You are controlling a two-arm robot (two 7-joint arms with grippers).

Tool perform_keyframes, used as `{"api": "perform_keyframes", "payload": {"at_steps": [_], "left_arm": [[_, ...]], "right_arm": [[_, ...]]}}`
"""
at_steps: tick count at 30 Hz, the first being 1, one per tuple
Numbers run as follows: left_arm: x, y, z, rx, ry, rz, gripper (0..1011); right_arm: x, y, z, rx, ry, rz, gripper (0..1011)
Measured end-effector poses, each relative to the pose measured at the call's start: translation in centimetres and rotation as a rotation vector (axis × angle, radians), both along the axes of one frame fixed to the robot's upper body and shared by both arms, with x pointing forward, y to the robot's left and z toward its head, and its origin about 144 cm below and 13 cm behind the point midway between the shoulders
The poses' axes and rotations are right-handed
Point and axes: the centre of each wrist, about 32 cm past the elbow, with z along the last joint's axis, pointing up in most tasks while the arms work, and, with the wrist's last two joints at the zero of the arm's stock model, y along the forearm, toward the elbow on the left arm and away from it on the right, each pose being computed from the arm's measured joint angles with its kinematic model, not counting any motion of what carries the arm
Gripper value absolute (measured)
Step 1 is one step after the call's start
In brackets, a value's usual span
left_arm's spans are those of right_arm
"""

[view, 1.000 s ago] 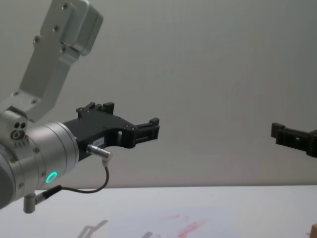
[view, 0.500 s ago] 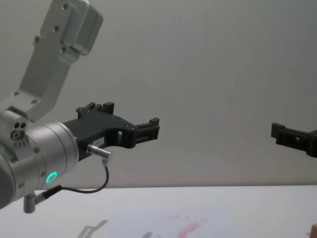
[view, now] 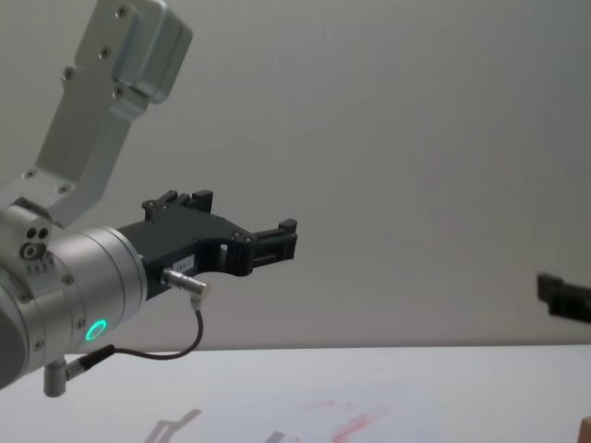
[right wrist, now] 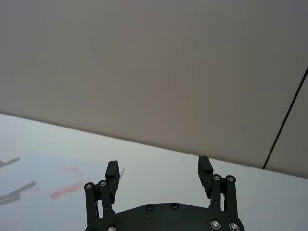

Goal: Use the one hand to pick up the stamp and affix it onto the A4 paper.

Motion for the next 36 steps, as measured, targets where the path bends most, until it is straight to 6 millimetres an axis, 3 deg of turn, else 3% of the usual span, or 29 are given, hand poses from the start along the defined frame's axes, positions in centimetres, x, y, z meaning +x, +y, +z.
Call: {"api": "perform_keyframes", "payload": {"at_steps": [15, 36], "left_arm": [[0.0, 0.0, 0.0, 0.000, 0.000, 0.000, 1001], [0.0, 0.0, 0.0, 0.000, 0.000, 0.000, 1001]], "right_arm": [[-0.9, -1.3, -1.2, -0.126, 0.143, 0.008, 1001], [-0.4, -1.1, -2.6, -0.191, 0.283, 0.002, 1001]]}}
